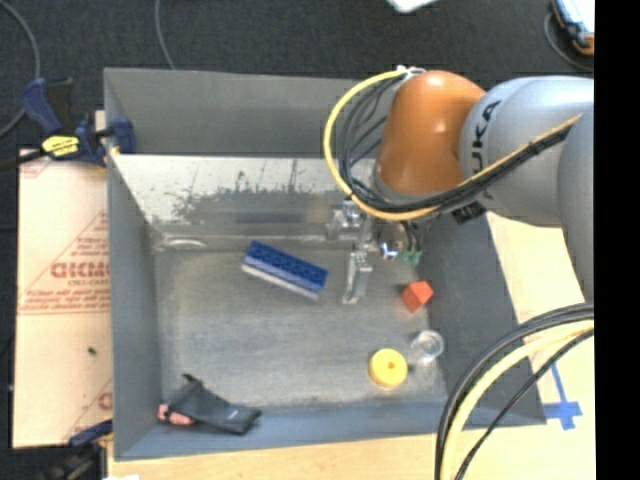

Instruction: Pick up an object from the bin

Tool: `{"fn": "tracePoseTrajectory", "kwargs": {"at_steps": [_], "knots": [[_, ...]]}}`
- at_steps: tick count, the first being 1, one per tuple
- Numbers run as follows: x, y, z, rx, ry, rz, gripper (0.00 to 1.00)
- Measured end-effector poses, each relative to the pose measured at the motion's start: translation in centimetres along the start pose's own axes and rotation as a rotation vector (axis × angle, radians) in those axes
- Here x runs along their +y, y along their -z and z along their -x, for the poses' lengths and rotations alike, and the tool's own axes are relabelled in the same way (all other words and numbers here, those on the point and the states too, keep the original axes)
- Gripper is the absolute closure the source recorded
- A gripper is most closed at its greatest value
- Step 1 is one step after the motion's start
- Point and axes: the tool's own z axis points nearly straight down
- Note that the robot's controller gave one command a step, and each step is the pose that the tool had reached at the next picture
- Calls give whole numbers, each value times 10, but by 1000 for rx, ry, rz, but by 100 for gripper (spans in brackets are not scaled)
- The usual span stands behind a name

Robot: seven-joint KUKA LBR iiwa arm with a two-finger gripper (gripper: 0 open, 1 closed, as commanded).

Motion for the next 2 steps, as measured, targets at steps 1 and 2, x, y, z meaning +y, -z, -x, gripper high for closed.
{"fn": "tracePoseTrajectory", "kwargs": {"at_steps": [1, 2], "knots": [[0, 5, 2, -8, 0, 0, 0], [47, -75, 11, 3, -29, 2, 0]]}}
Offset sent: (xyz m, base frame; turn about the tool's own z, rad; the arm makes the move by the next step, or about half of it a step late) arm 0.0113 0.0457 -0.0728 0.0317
